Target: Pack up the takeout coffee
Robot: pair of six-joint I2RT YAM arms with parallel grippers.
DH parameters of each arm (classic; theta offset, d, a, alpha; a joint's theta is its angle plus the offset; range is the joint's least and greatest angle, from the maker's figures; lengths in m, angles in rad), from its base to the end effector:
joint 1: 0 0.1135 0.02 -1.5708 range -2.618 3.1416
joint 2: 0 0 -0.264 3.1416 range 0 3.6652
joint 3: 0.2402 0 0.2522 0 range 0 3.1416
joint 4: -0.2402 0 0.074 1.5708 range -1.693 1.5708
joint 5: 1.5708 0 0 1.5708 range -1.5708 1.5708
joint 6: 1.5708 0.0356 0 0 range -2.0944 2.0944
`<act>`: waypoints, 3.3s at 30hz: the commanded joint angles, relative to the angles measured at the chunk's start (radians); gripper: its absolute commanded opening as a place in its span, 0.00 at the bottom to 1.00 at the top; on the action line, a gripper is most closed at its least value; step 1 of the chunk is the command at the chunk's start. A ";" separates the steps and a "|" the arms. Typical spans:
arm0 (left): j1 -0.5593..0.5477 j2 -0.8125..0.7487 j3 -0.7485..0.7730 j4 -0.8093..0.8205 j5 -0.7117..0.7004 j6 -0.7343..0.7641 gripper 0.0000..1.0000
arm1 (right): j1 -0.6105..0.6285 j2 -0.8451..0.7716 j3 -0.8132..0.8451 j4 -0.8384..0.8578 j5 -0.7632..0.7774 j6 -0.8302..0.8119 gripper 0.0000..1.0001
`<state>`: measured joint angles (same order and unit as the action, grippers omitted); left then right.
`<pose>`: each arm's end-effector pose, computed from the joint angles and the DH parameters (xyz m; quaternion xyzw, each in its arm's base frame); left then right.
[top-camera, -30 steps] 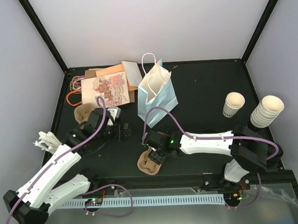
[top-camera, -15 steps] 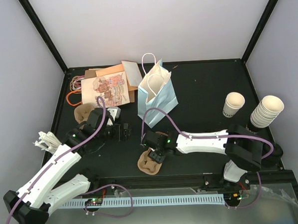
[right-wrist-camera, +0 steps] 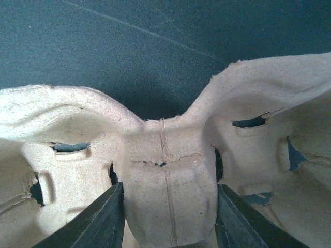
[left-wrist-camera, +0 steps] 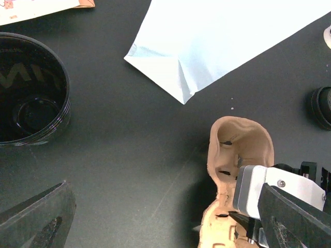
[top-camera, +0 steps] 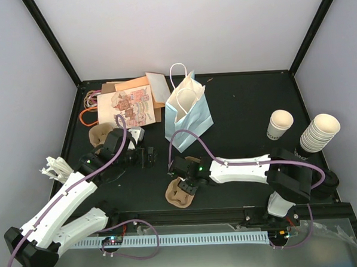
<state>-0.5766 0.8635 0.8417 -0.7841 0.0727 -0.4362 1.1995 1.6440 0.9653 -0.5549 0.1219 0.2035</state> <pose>0.1415 -0.0951 0.2898 0.0786 0.9239 -0.2104 0.3098 0.1143 0.2815 0.1665 -0.4610 0.8694 0.0622 0.1667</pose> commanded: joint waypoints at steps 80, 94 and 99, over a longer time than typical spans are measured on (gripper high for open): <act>0.013 0.377 0.555 0.330 0.154 0.185 0.95 | -0.903 -0.373 0.649 0.052 -0.756 0.259 0.42; 0.012 0.473 0.519 0.476 0.237 0.245 0.89 | -0.923 -0.290 0.727 0.119 -0.791 0.330 0.42; 0.011 0.531 0.567 0.451 0.260 0.259 0.77 | -0.922 -0.278 0.720 0.164 -0.832 0.365 0.42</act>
<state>-0.5705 1.3655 1.3430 -0.3428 0.2913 -0.2077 0.2844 1.3502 1.6691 -0.4541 -0.6601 0.5251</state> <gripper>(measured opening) 0.791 0.422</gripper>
